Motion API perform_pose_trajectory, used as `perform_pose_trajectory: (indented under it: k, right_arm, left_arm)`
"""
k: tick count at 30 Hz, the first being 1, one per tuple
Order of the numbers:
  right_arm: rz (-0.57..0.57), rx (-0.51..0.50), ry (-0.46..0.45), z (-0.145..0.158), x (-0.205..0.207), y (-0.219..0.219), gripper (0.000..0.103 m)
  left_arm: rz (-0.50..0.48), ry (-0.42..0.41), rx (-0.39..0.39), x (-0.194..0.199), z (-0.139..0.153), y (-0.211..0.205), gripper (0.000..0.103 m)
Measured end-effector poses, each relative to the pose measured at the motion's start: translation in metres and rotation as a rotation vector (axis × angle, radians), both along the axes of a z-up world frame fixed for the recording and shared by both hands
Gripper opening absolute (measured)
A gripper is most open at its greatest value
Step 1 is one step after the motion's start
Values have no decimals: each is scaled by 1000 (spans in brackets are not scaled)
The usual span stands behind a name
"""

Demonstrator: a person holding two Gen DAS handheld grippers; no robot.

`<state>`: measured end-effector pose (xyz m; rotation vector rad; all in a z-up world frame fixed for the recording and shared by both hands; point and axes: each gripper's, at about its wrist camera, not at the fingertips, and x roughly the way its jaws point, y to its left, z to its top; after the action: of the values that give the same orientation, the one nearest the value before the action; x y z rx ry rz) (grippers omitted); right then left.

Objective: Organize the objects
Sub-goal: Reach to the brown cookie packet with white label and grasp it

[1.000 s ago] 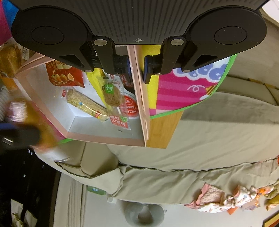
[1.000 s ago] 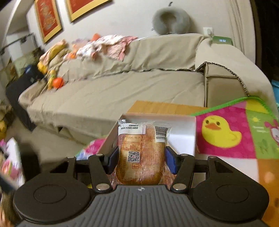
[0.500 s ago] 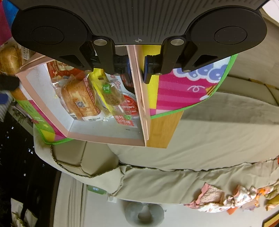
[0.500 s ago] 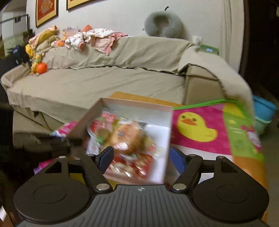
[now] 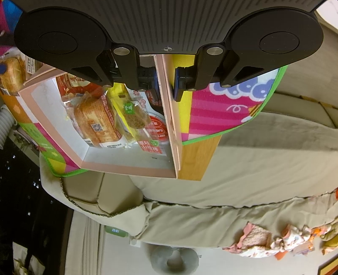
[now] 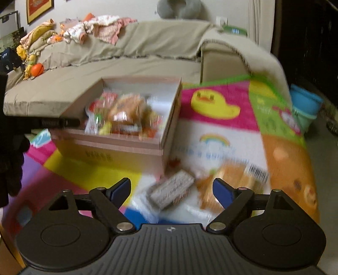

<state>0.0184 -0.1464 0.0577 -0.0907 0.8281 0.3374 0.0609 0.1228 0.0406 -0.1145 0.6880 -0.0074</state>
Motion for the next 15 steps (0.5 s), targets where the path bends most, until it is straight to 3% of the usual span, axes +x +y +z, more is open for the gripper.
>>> perform_pose_trajectory:
  k: [8,15]
  right_arm:
    - [-1,60,58,-14,5,8,88]
    - [-56,47,30,-21,22,11,88]
  left_arm:
    - [1,0,0,0,0,0,16]
    - [0,0,0,0,0,0,16]
